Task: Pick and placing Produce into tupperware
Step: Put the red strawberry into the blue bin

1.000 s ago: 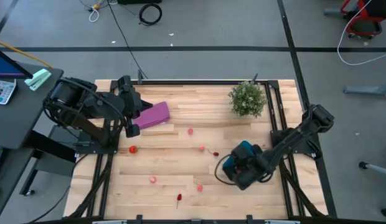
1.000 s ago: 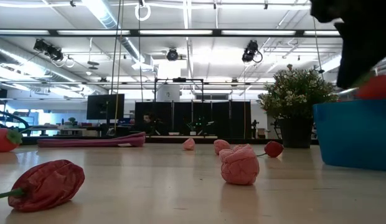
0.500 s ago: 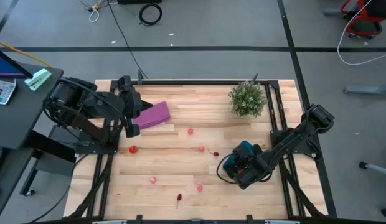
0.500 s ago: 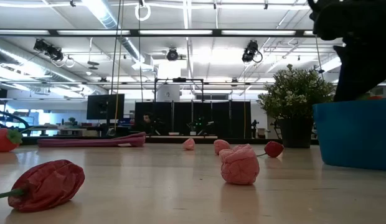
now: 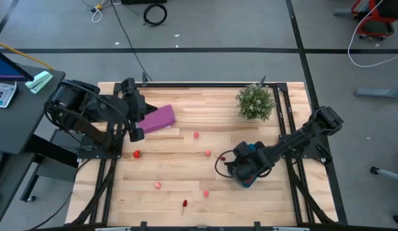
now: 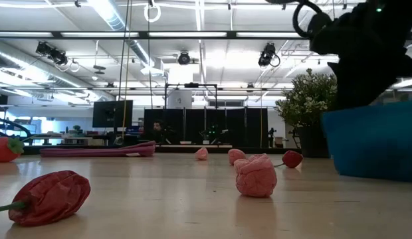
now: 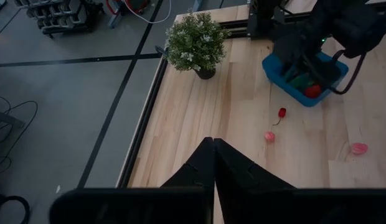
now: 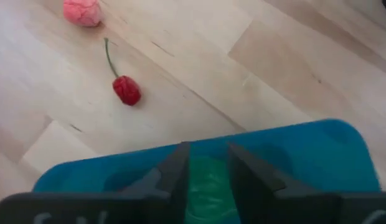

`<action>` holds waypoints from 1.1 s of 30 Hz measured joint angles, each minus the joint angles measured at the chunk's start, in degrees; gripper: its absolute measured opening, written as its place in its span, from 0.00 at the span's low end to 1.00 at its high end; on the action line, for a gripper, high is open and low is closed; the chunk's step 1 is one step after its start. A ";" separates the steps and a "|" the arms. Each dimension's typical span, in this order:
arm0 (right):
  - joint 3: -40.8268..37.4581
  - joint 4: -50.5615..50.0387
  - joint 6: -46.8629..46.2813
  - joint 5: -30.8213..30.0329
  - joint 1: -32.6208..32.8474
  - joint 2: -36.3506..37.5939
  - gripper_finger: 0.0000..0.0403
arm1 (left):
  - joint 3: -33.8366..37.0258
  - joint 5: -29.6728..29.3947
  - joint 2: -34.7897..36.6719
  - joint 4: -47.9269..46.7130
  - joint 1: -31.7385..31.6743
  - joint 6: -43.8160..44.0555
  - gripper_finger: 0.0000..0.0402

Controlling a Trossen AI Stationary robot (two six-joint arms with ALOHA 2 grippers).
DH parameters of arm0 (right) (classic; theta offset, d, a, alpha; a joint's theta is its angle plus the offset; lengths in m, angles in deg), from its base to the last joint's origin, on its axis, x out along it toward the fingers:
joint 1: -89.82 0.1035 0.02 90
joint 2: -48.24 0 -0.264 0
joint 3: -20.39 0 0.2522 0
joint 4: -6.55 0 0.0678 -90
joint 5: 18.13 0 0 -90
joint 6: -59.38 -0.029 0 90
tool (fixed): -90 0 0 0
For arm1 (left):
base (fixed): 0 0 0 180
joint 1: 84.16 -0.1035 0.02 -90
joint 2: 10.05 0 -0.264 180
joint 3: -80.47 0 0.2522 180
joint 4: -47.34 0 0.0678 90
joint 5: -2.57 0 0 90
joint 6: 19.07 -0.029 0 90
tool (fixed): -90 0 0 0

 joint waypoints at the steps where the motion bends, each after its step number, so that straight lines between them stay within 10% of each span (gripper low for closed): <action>1: 0.60 0.09 0.81 0.00 -0.31 -0.01 0.30 | 0.00 0.00 0.00 0.00 0.02 0.00 0.02; 14: 14.32 7.64 18.59 -9.42 -0.48 -0.01 0.33 | 7.48 4.28 -0.31 0.02 0.00 -1.11 0.14; 33: 15.60 17.35 37.48 -17.17 -0.57 -0.01 0.33 | 55.89 5.49 -0.33 1.05 2.38 28.34 0.13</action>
